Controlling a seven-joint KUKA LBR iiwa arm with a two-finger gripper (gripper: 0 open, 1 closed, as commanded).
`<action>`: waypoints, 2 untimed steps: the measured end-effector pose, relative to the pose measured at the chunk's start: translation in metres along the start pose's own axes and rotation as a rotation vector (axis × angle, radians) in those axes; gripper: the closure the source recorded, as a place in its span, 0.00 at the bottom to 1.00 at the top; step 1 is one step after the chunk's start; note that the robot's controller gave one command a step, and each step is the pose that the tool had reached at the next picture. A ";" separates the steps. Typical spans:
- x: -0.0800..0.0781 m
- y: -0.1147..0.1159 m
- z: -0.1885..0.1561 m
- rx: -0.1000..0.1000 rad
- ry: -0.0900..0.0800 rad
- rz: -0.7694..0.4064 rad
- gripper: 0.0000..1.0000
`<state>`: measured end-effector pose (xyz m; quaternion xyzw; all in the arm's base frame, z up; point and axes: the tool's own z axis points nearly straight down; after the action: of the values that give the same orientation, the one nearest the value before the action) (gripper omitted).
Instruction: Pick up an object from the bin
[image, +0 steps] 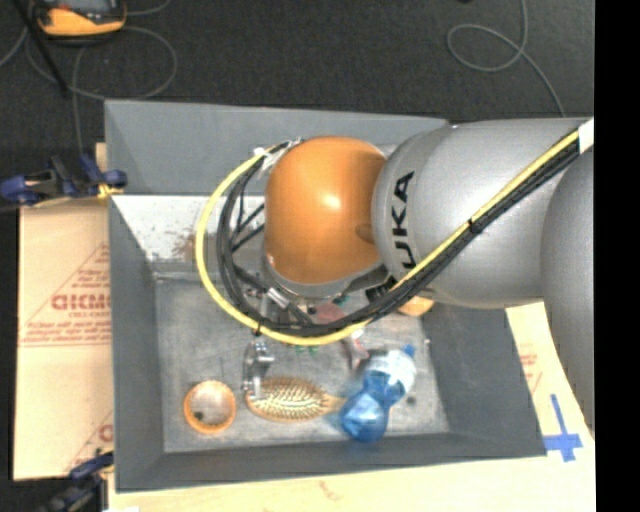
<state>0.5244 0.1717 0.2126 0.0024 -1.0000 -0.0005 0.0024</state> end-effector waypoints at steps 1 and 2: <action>-0.002 -0.001 -0.004 -0.002 -0.007 0.003 0.00; -0.001 -0.009 0.047 -0.003 -0.013 0.033 0.00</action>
Offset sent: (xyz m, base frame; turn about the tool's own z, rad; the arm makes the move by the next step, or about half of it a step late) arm -0.0031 -0.0174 -0.0924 0.0625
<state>0.5253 0.1623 0.1652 -0.0141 -0.9999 -0.0021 -0.0043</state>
